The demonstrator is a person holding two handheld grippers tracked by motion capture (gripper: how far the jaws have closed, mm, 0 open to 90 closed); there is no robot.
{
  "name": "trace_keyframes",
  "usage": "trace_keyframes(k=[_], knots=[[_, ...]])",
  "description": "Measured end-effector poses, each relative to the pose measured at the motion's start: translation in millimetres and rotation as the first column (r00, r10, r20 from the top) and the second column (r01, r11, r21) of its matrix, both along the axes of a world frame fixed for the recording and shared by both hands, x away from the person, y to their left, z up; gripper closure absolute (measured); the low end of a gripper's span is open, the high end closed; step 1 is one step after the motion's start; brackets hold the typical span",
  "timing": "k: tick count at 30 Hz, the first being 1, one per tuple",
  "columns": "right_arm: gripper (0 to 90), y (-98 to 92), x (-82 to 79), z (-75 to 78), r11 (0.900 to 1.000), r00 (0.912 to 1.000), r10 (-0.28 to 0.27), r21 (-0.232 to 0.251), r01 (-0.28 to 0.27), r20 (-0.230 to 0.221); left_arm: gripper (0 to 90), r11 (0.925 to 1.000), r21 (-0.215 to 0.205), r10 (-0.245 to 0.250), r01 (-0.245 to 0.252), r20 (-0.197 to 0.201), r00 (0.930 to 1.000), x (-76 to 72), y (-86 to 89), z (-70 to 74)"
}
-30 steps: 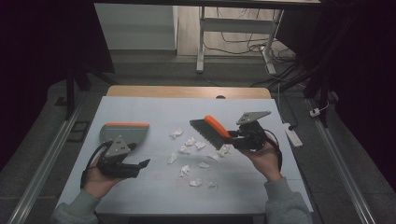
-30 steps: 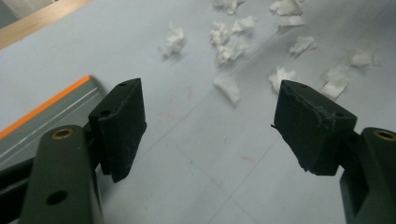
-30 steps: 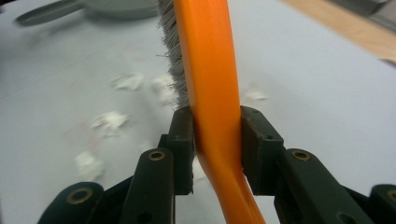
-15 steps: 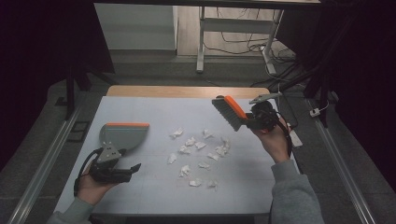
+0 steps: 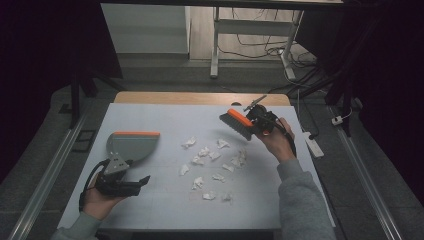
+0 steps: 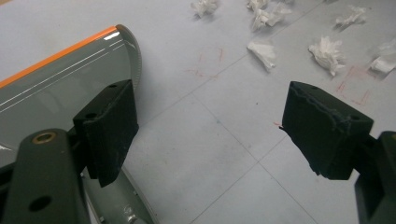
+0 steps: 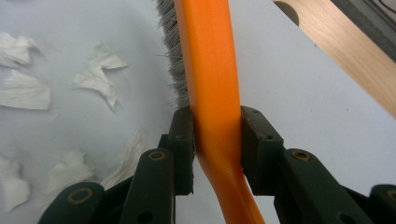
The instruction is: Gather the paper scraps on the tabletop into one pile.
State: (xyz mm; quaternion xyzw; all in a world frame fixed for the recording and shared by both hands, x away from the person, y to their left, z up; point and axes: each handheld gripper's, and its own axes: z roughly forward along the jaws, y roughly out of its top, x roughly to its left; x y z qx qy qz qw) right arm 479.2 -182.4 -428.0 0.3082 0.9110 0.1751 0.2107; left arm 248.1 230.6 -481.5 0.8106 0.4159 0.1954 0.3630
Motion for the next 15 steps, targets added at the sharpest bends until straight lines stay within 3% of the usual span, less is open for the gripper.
trace_keyframes(k=[3,9,15], knots=[[67.3,10.5,3.7,-3.8,0.999,0.9996,0.028,-0.045,-0.028,-0.008,19.4,1.0,-0.002,-0.003,0.003,-0.004,1.0,-0.4,1.1,-0.6],[67.4,20.6,4.1,-12.3,0.994,0.9967,0.07,-0.078,-0.073,-0.041,19.7,0.9999,-0.013,0.003,-0.003,-0.001,1.0,-1.1,4.3,-1.2],[67.4,25.0,1.8,-15.0,0.991,0.9911,0.109,-0.072,-0.115,-0.077,19.7,0.9999,-0.01,-0.001,0.001,-0.004,1.0,0.0,3.0,-1.5]])
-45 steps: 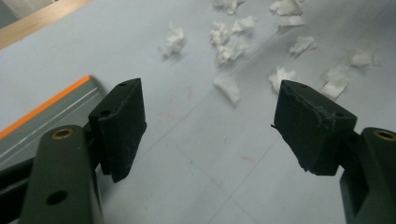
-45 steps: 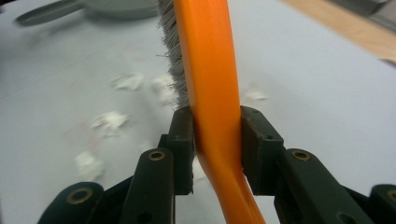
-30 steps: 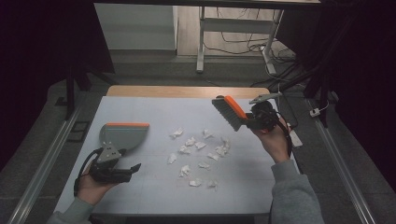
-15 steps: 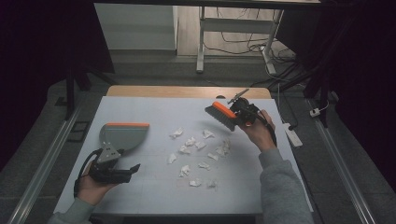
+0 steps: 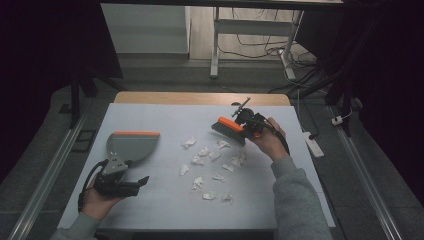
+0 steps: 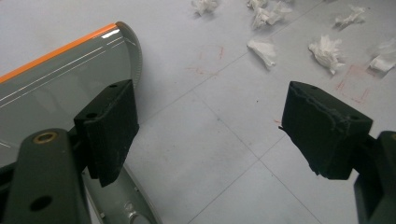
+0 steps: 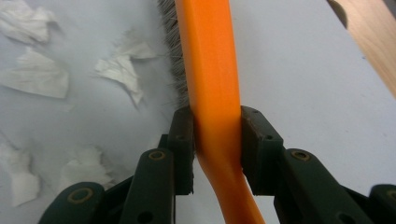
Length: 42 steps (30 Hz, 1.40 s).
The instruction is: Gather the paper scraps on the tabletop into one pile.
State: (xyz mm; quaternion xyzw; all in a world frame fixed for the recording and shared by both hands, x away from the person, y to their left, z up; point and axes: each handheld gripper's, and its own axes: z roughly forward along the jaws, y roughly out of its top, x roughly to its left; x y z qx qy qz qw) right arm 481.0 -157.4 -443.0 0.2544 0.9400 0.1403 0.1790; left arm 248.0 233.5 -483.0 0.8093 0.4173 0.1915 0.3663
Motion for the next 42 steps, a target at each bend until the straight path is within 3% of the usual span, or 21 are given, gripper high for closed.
trace_keyframes(k=[7,11,17,20,27,31,33,36,38,40,42], knots=[[67.4,-2.3,7.7,4.4,0.999,0.9985,0.03,0.03,-0.029,-0.046,19.7,1.0,0.003,-0.005,0.005,-0.002,1.0,0.3,-0.8,-0.4],[67.4,-3.0,19.7,8.7,0.997,0.9919,0.072,0.032,-0.069,-0.104,19.7,1.0,-0.001,-0.001,0.001,-0.002,1.0,0.5,0.1,-0.3],[67.5,8.4,27.3,5.5,0.993,0.9888,0.094,-0.062,-0.101,-0.116,19.7,1.0,-0.002,0.002,-0.002,-0.005,1.0,1.4,1.3,-1.4],[67.5,12.8,24.8,1.8,0.989,0.982,0.119,-0.072,-0.131,-0.147,19.7,1.0,-0.002,0.003,-0.003,-0.006,1.0,1.2,2.2,-1.4],[67.6,13.6,5.1,7.9,0.98,0.963,0.187,-0.033,-0.197,-0.194,19.8,1.0,-0.003,-0.002,0.002,-0.004,1.0,0.8,1.0,-1.1],[67.5,4.8,0.6,16.4,0.992,0.9839,0.127,0.029,-0.125,-0.126,19.9,1.0,-0.003,-0.005,0.005,-0.003,1.0,0.4,0.5,-0.4],[67.5,-3.0,2.6,18.0,0.998,0.9941,0.061,-0.002,-0.061,-0.09,19.9,1.0,-0.004,-0.005,0.005,-0.002,1.0,0.3,0.2,-0.2],[67.6,-12.3,3.8,12.9,0.998,0.997,-0.009,-0.059,0.004,-0.077,19.9,1.0,-0.004,-0.005,0.005,-0.001,1.0,0.5,0.7,0.0],[67.6,-17.4,1.5,7.8,0.997,0.9951,-0.03,-0.078,0.023,-0.094,19.9,1.0,-0.005,-0.003,0.003,-0.001,1.0,0.8,1.5,0.1],[67.6,-20.2,-2.6,2.6,0.996,0.9916,-0.045,-0.086,0.034,-0.121,20.0,1.0,-0.008,-0.003,0.003,-0.002,1.0,1.3,2.0,0.3],[67.6,-20.7,-8.4,4.0,0.997,0.9898,-0.05,-0.062,0.042,-0.134,20.0,1.0,-0.006,-0.005,0.005,-0.001,1.0,1.1,1.5,0.6]])
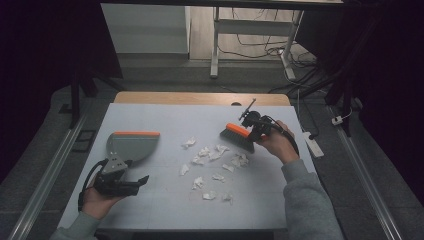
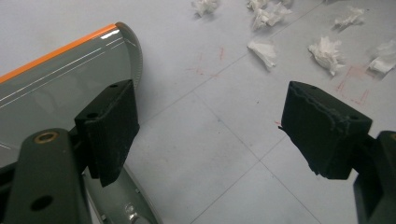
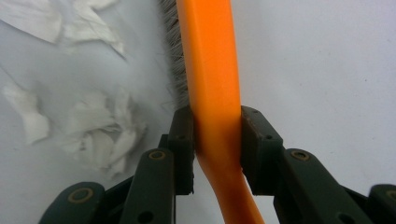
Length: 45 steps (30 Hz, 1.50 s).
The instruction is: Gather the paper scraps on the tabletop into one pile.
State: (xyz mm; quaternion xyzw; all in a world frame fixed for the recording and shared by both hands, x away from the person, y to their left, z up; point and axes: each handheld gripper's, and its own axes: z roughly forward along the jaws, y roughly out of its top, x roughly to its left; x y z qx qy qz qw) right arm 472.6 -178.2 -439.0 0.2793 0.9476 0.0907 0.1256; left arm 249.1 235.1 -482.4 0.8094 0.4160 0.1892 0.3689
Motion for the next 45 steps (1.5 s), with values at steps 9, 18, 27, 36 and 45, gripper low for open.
trace_keyframes(k=[9,18,27,36,45], knots=[[67.6,21.3,-27.7,12.0,0.996,0.996,0.083,0.025,-0.082,-0.032,20.0,1.0,0.002,-0.005,0.005,0.012,0.9999,-1.7,-1.2,2.1],[67.6,32.6,-8.3,9.9,0.998,0.9963,0.057,0.012,-0.058,0.064,20.2,1.0,0.001,-0.006,0.006,0.011,0.9999,-1.4,-0.9,1.8],[67.6,46.4,-21.6,3.9,0.981,0.9795,0.191,0.024,-0.19,-0.063,20.2,1.0,-0.005,-0.003,0.003,0.006,1.0,-0.1,2.5,0.3],[67.6,65.8,-10.3,22.1,0.981,0.9802,0.165,0.087,-0.175,0.11,20.2,1.0,-0.004,-0.006,0.006,0.011,0.9999,-0.7,1.2,1.1],[67.7,125.2,20.6,11.7,0.955,0.9482,0.275,0.071,-0.289,0.159,20.1,1.0,-0.006,-0.003,0.003,0.011,0.9999,-1.6,2.1,0.4]])
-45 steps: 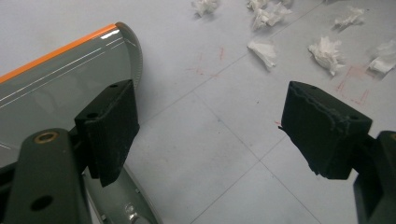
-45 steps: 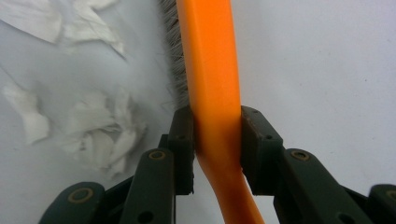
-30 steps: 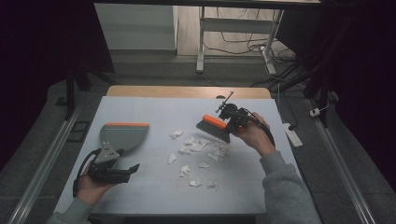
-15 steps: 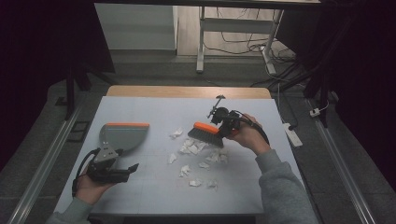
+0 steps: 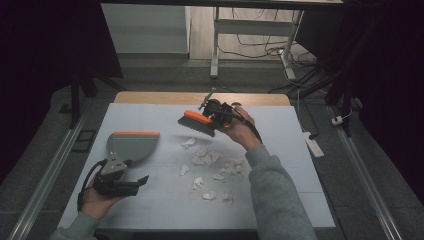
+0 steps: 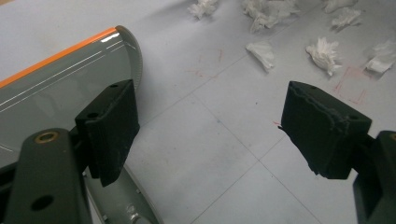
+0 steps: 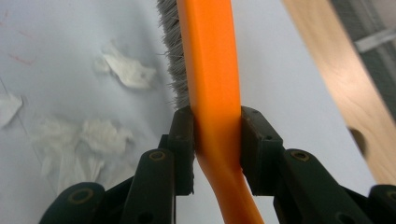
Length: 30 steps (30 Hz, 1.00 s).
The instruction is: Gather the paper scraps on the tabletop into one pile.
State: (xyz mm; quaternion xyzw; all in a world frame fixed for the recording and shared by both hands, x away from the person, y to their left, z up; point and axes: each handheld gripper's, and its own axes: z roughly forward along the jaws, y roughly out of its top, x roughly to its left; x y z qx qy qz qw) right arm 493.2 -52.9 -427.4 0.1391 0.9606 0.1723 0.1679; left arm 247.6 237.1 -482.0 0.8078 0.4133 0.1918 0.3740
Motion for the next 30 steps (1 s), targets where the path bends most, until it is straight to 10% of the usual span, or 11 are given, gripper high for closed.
trace_keyframes(k=[8,16,24,30], knots=[[67.7,15.7,3.6,-21.9,0.984,0.9919,0.121,-0.125,-0.125,-0.04,20.1,0.9999,-0.005,0.013,-0.013,-0.008,0.9999,1.2,5.3,-2.8],[67.8,0.1,-40.2,-11.6,0.957,0.9726,0.21,-0.183,-0.225,-0.1,20.2,1.0,-0.001,0.007,-0.007,-0.01,0.9999,2.1,5.2,-3.5],[67.7,-30.9,-46.5,16.3,0.991,0.9925,0.122,-0.053,-0.122,-0.005,20.2,1.0,0.0,0.006,-0.006,-0.01,0.9999,3.3,3.6,-3.6],[67.8,-37.1,-57.4,29.1,0.998,0.9986,0.036,0.048,-0.034,-0.038,20.1,0.9999,-0.001,0.01,-0.01,-0.014,0.9998,4.1,4.0,-4.7]])
